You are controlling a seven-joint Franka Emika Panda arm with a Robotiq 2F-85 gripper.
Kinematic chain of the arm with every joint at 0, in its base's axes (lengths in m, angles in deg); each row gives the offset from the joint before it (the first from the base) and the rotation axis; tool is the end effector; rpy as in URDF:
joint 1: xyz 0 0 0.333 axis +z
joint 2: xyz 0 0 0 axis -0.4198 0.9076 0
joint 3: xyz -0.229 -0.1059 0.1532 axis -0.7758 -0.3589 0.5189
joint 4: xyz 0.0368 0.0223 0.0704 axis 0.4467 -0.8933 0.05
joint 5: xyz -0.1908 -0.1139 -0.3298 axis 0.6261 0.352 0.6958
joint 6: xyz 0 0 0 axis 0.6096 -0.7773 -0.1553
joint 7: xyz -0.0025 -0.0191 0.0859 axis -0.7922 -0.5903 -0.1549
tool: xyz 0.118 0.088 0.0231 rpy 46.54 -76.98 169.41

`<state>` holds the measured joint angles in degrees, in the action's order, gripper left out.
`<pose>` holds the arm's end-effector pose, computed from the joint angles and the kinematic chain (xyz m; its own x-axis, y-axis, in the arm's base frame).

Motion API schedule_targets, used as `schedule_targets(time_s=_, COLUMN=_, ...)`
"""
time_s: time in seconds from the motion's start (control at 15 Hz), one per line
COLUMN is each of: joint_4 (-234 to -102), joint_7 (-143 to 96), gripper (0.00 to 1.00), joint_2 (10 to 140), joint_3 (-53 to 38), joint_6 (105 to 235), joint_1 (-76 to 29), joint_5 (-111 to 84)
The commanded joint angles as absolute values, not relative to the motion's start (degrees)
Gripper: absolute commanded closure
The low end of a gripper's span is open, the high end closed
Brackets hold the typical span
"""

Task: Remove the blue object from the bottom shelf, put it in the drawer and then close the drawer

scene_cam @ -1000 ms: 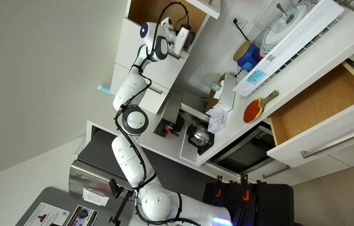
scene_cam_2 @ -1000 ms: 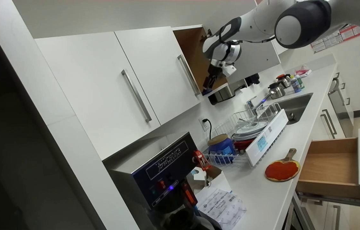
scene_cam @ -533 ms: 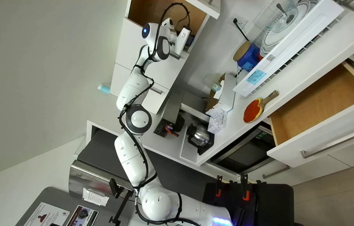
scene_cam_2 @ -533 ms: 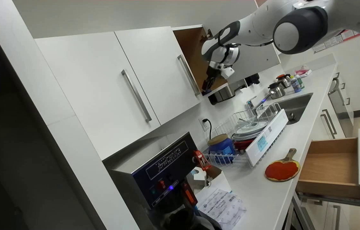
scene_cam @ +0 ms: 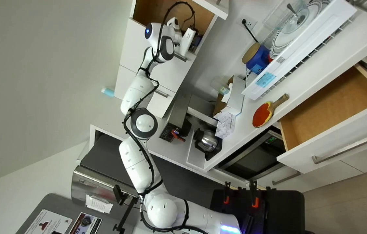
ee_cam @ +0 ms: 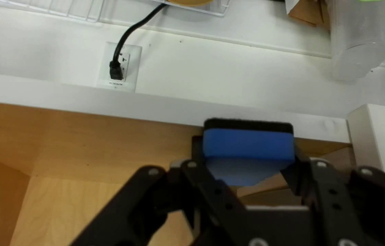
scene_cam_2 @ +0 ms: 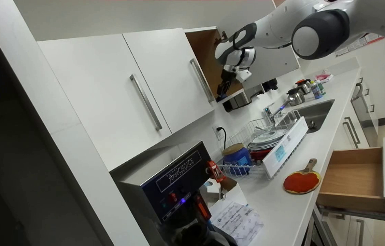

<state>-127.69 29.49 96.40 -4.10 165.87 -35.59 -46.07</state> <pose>0.7882 -0.1277 0.5499 0.5862 0.3311 0.7394 0.3967 -0.9131 0.0943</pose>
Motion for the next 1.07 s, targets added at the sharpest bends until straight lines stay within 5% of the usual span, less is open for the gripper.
schedule_targets(time_s=0.0, joint_4=-129.51, joint_7=22.60, gripper=0.69, joint_2=91.81, joint_3=-7.48, joint_6=162.17, joint_1=-34.87, joint_5=-42.45)
schedule_targets(time_s=1.0, joint_4=-160.34, joint_7=-0.42, gripper=0.69, joint_2=66.12, joint_3=-12.28, joint_6=161.08, joint_1=-27.95, joint_5=-30.15)
